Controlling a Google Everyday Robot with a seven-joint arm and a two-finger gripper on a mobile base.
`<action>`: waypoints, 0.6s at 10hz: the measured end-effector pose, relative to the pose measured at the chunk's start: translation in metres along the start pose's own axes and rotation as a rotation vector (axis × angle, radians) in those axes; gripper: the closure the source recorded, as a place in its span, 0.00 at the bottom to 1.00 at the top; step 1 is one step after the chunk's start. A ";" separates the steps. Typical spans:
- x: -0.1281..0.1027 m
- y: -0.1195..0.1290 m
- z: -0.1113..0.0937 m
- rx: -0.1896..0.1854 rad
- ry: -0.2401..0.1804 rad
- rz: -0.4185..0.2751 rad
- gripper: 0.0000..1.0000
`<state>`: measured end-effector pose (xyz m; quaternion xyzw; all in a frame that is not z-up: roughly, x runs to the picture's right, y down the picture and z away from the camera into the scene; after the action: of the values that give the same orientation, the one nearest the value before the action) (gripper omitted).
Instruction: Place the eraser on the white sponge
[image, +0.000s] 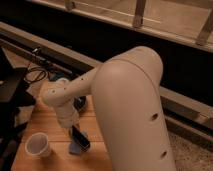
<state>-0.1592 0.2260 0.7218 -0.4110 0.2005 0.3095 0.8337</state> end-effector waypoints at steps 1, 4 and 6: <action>-0.005 0.001 0.006 -0.016 -0.016 -0.008 0.90; -0.009 0.003 0.009 -0.040 -0.074 -0.028 0.90; -0.010 0.002 0.010 -0.042 -0.096 -0.035 0.84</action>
<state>-0.1665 0.2312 0.7321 -0.4166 0.1465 0.3183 0.8389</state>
